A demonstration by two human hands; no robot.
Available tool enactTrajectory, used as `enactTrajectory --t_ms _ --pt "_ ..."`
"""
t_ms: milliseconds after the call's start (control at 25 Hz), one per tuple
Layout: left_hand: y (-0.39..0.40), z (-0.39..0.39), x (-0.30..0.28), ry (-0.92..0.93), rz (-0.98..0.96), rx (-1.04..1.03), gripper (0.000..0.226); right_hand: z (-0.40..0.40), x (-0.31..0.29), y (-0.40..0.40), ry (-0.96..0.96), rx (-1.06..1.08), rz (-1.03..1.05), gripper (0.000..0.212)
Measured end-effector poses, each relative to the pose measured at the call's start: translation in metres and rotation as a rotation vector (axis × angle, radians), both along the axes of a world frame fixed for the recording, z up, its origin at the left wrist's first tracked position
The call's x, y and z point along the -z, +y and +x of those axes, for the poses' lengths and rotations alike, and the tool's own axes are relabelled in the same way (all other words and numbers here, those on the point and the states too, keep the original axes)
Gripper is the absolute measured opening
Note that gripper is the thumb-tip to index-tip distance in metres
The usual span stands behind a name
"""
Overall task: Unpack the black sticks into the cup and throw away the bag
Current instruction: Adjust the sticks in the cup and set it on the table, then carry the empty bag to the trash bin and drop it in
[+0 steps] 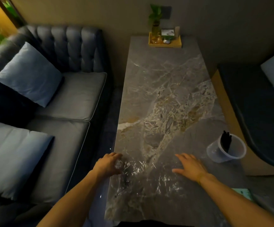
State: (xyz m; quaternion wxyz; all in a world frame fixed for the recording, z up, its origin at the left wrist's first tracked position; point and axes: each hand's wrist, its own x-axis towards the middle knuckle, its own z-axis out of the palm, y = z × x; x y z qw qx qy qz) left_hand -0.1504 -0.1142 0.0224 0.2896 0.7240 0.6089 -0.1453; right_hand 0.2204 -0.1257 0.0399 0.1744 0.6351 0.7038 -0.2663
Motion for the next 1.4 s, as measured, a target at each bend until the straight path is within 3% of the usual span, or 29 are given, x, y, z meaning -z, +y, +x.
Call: enactTrajectory --t_ms 320,600,680,840,1040,1200,1320,1400 --pt "0.002 0.017 0.013 0.031 -0.007 -0.025 0.058 -0.007 0.025 0.000 -0.065 -0.014 -0.015 0.067" --pt "-0.010 0.025 0.014 0.008 0.001 -0.098 0.027 0.004 0.035 -0.001 0.024 0.007 0.072 0.019" --pt "-0.010 0.027 0.011 -0.055 -0.010 -0.185 0.019 0.011 0.032 0.001 0.147 0.111 0.058 0.010" --pt "-0.013 0.029 0.006 -0.200 0.002 -0.333 0.012 0.024 0.021 0.000 0.493 0.442 -0.059 0.017" --pt "-0.019 0.032 -0.004 -0.608 -0.118 -0.636 0.008 0.036 -0.003 -0.022 0.855 0.775 -0.083 0.013" --pt "-0.013 0.039 -0.011 -0.678 -0.207 -0.485 0.011 0.039 -0.024 -0.042 0.991 0.953 0.072 0.007" --pt "-0.002 0.051 -0.023 -0.538 -0.290 -0.166 0.015 0.029 -0.045 -0.056 1.010 0.905 0.164 0.006" --pt "0.001 0.073 -0.035 -0.539 -0.312 0.005 0.017 0.021 -0.058 -0.063 1.021 0.859 0.207 0.009"
